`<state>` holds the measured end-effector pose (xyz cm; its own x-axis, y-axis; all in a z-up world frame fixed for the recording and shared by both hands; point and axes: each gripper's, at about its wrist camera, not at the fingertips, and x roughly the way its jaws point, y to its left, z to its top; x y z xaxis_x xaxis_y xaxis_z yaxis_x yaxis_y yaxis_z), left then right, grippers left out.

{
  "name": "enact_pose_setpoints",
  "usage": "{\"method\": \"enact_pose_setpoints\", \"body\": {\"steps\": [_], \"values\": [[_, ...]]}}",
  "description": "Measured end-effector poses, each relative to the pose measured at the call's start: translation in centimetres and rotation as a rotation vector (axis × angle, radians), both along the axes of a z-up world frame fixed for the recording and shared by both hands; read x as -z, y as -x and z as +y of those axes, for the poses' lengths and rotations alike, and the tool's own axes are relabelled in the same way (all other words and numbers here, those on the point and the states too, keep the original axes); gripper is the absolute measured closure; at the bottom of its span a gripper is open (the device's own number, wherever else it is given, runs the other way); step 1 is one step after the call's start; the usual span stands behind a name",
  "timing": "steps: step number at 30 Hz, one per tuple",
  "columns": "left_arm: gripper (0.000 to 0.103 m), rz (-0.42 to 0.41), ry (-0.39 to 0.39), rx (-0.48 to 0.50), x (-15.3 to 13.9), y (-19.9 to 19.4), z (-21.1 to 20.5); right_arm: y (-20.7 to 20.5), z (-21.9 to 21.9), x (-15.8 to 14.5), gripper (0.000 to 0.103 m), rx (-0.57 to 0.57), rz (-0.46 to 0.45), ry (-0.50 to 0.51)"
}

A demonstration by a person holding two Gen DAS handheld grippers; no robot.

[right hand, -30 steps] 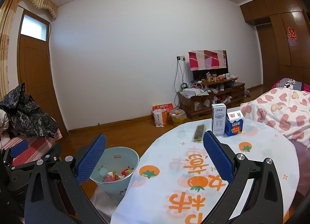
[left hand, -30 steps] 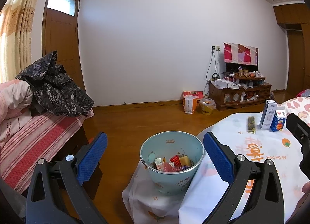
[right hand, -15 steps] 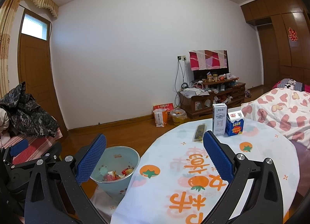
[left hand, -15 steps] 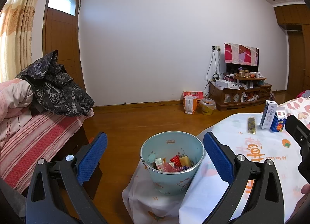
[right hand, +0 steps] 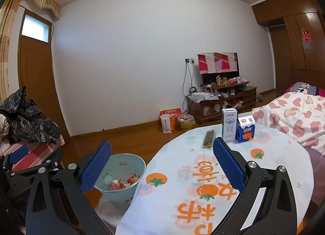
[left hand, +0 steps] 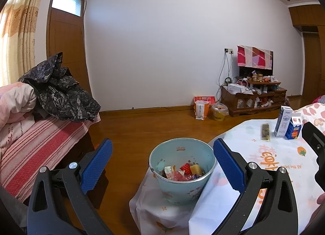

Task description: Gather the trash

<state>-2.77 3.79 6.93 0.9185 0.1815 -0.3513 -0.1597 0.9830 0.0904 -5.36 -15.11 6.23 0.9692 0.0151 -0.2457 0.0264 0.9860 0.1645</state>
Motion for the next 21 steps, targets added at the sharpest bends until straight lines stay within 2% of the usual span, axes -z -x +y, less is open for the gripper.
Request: {"method": "enact_pose_setpoints", "body": {"steps": [21], "values": [[0.006,0.008,-0.026,-0.041,0.11,-0.44,0.02,-0.27,-0.32,0.41,0.005,0.009,0.020,0.002]]}}
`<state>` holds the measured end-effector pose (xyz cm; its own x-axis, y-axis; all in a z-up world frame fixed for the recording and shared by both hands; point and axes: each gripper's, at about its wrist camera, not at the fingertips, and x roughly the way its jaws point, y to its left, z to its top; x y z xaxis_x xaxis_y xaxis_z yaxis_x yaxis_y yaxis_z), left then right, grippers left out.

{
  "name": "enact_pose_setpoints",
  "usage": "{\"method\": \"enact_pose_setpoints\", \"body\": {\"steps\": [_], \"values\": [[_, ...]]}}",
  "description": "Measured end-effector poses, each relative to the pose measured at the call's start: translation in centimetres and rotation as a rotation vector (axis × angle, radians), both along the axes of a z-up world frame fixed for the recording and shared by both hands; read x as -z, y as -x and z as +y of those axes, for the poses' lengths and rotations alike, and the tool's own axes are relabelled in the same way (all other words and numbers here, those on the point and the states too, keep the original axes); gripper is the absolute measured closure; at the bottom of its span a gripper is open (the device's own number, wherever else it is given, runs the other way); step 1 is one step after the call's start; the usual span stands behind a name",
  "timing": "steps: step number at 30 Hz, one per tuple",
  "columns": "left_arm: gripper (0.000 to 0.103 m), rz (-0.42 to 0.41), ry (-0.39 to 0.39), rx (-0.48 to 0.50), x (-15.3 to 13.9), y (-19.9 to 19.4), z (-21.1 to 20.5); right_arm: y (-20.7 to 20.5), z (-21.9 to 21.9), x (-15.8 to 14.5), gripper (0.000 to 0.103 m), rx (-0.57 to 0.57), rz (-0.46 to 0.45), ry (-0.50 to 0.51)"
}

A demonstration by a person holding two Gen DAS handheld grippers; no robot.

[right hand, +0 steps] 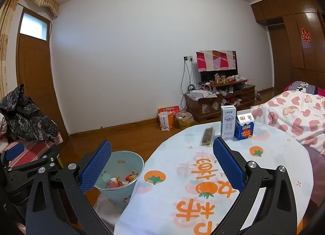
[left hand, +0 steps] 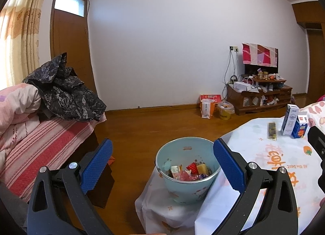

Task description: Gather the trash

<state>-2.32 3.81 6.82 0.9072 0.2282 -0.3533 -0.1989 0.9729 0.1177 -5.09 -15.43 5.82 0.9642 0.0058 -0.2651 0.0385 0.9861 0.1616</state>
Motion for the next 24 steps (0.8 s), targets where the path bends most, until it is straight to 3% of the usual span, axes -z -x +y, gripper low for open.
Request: {"method": "enact_pose_setpoints", "body": {"steps": [6,24], "values": [[0.006,0.024,0.040,0.025,0.3,-0.2,0.3,-0.1,-0.1,0.2,0.005,0.003,0.009,-0.003],[0.006,0.086,0.043,0.021,1.0,-1.1,0.3,-0.7,-0.6,1.0,0.005,0.021,0.059,-0.011]]}}
